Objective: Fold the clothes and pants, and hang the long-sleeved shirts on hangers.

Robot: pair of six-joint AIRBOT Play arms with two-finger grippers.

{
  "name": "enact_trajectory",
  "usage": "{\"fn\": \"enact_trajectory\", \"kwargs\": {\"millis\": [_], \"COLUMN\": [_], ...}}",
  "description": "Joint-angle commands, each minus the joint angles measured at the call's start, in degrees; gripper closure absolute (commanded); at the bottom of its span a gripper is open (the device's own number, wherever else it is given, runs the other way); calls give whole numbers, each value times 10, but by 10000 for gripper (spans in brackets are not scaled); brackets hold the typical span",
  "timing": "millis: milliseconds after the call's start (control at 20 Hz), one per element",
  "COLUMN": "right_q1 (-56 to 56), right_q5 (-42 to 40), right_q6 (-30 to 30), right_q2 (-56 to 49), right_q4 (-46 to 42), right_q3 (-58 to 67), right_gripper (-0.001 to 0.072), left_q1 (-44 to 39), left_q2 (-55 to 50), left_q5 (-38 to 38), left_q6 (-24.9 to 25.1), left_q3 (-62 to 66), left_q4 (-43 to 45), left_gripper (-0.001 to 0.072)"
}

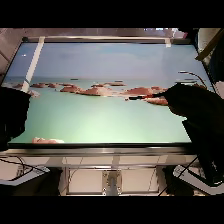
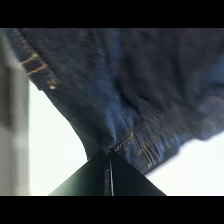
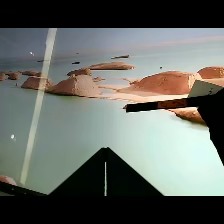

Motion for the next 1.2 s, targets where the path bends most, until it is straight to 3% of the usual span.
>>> {"fn": "enact_trajectory", "kwargs": {"millis": [0, 100, 250, 550, 700, 900, 1100, 1150], "right_q1": [0, 0, 0, 0, 0, 0, -1, -1], "right_q5": [-2, -17, -26, -26, -26, -26, -27, -27], "right_q6": [-1, -7, -26, -28, -28, -33, -58, -58], "right_q2": [0, 0, -6, -47, -85, -129, -159, -167], "right_q4": [-21, -36, -45, -48, -48, -46, -30, -27], "right_q3": [0, 0, 0, 0, 0, 0, 0, 0], "right_gripper": [689, 689, 690, 689, 689, 690, 689, 689], "left_q1": [-57, -147, -359, -810, -953, -1070, -1040, -1018], "left_q2": [41, 67, 82, 57, -26, -195, -244, -239], "left_q5": [-33, -38, -13, 239, 240, 137, 86, 62], "left_q6": [42, 42, 40, -71, -71, -11, -11, -11], "left_q3": [2, 2, 2, 5, 54, 189, 275, 289], "left_q4": [-56, -72, -101, -108, -106, -105, -78, -56], "left_gripper": [689, 689, 690, 691, 691, 691, 685, 482]}}
